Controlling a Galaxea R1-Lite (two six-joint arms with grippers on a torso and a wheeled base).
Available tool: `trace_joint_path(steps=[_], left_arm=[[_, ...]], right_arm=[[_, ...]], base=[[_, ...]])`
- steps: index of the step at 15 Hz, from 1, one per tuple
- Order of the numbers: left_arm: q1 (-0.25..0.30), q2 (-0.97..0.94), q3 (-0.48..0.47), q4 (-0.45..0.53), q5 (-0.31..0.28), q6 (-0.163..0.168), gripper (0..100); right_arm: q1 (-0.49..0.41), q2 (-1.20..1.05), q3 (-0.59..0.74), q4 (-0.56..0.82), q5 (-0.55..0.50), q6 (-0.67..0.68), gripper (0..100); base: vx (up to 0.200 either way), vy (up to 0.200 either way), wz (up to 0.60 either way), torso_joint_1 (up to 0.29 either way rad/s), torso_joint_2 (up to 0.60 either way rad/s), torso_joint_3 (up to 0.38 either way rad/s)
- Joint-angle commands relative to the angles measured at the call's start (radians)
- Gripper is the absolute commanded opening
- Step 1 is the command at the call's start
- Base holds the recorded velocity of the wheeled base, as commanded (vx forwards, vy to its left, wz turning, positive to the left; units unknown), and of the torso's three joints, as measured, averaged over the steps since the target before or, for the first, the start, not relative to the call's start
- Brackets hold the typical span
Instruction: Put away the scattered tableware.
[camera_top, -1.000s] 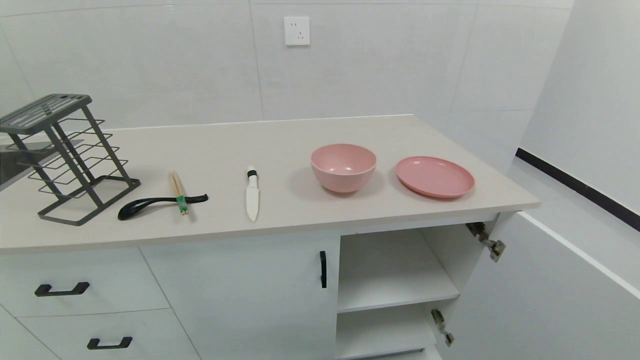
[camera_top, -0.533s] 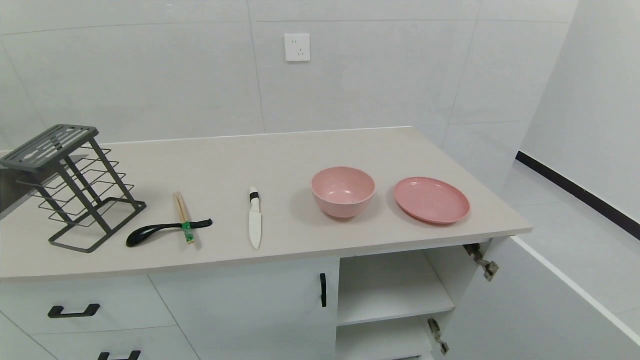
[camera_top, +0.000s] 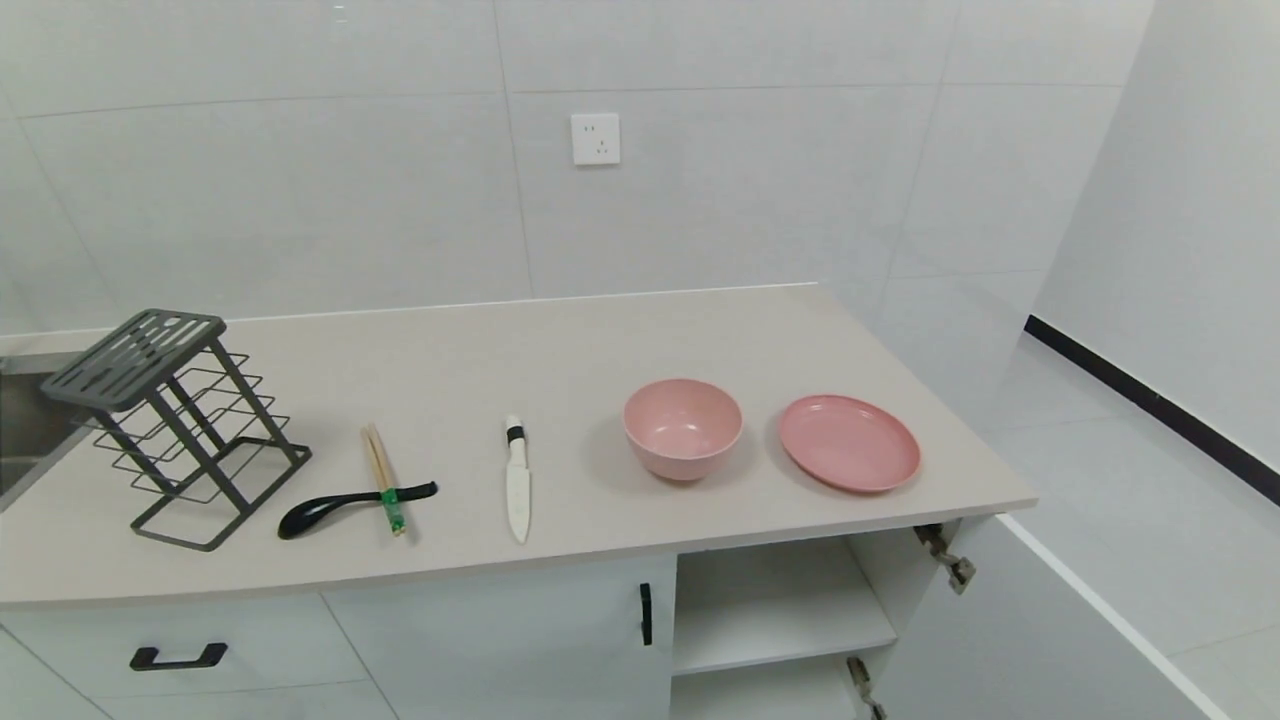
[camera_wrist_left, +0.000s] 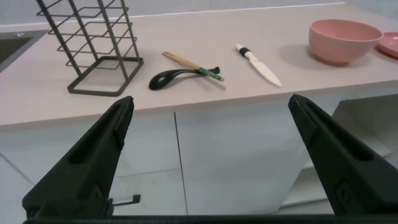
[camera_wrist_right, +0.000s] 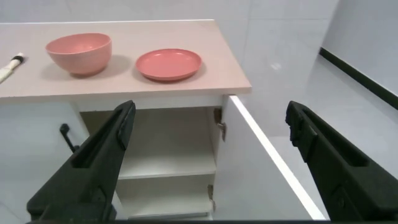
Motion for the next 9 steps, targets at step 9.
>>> trace_joint_path(steps=[9], left_arm=[[0.000, 0.001, 0.000, 0.000, 0.002, 0.000, 100]], right_arm=[[0.000, 0.001, 0.000, 0.000, 0.000, 0.002, 100]], base=[[0.067, 0.000, -0.07, 0.011, -0.02, -0.012]])
